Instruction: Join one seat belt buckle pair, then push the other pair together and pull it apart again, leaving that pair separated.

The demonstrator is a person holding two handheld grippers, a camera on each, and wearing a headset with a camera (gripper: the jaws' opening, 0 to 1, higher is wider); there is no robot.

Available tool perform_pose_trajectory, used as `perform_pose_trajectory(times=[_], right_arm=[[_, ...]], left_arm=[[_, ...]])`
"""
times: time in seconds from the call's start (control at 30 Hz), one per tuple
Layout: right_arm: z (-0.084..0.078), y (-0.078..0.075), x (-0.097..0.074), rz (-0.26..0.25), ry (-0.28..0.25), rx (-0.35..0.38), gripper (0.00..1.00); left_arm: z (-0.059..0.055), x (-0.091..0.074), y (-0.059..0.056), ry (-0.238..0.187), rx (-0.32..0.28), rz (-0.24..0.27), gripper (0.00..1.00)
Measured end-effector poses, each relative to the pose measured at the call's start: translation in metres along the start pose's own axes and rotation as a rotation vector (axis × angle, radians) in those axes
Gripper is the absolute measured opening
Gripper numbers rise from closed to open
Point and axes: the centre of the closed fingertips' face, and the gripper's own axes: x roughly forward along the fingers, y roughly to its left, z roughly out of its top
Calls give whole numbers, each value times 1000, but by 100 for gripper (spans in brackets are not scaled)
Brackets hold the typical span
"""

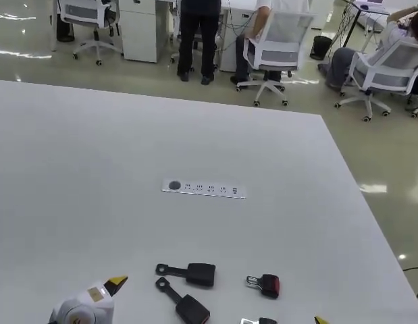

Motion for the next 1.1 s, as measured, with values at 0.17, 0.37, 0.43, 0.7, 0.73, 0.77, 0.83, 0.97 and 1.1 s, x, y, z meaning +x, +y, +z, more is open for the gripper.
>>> perform_pose_trajectory(times=[0.17,0.37,0.43,0.7,0.73,0.77,0.83,0.97,1.1], right_arm=[[-1,-2,6,5,4,3,93],[1,-2,13,12,13,-2,93],[0,-2,15,16,17,-3,92],[1,2,21,33,40,-3,91],[0,0,22,35,43,-5,91],[-1,0,23,37,47,-5,91],[0,0,26,41,48,-2,91],[-4,-2,33,51,56,2,90],[-4,2,40,66,71,-1,90]], left_arm=[[-4,8,5,7,4,-12,100],[-6,14,4,22,4,-30,100],[-3,17,2,23,4,-35,100],[-6,32,3,46,12,-60,100],[-5,33,2,48,12,-64,100],[-8,33,3,51,12,-69,100],[-12,37,5,61,14,-75,100],[-13,42,3,77,17,-86,100],[-14,48,4,93,19,-98,99]])
